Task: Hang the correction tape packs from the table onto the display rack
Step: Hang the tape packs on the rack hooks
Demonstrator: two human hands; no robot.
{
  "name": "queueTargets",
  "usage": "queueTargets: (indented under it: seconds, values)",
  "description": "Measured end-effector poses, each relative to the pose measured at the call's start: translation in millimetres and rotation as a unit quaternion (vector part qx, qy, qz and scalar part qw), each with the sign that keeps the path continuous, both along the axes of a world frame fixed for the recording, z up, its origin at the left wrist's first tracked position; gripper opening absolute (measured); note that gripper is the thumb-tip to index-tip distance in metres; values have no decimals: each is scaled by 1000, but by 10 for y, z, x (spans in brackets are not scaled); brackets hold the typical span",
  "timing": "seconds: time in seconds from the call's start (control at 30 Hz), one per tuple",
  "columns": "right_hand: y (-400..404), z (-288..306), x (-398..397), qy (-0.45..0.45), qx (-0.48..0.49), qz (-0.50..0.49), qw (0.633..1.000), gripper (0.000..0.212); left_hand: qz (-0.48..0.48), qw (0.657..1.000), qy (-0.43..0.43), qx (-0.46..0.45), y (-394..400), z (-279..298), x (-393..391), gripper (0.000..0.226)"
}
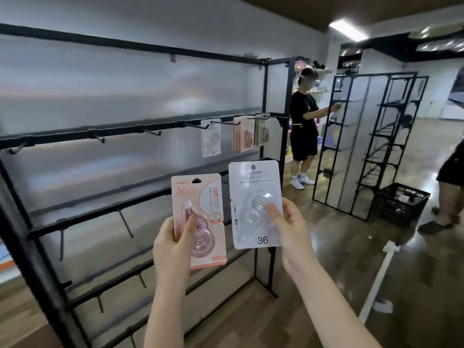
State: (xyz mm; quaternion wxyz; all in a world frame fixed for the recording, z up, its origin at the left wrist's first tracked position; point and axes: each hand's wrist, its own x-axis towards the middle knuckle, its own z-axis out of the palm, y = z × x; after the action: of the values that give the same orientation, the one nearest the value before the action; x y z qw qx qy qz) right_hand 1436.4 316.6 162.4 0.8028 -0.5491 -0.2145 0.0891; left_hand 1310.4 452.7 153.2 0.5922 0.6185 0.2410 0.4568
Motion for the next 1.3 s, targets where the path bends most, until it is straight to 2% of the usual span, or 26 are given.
queueTargets:
  seconds: [0.27, 0.43, 0.53, 0.67, 0.83, 1.03, 1.17, 1.3]
  values:
    - [445, 12, 1316, -23, -13, 7, 1000, 9, 2, 1000, 3, 5, 355, -21, 1111, 27]
    - [935, 95, 2209, -48, -19, 61, 997, 7, 59, 998, -12, 2, 478, -24, 1735, 22]
    - [1193, 198, 2676, -72, -21, 99, 992, 16, 99, 995, -18, 9, 513, 38, 2107, 15]
    - [1497, 318, 3161, -90, -28, 143, 985, 16, 134, 990, -27, 12, 505, 123, 2512, 27]
    - [1810, 328, 3485, -110, -50, 172, 978, 27, 167, 986, -12, 13, 434, 113, 2786, 33]
    - [2101, 168, 3593, -89, -63, 220, 969, 64, 181, 983, 5, 11, 478, 115, 2951, 31]
    - [2452, 212, 3670, -99, -106, 222, 964, 31, 189, 982, -7, 8, 600, 132, 3005, 35]
    - [2797, 257, 3712, -100, -139, 218, 961, 37, 186, 982, -10, 1, 763, 134, 3042, 39]
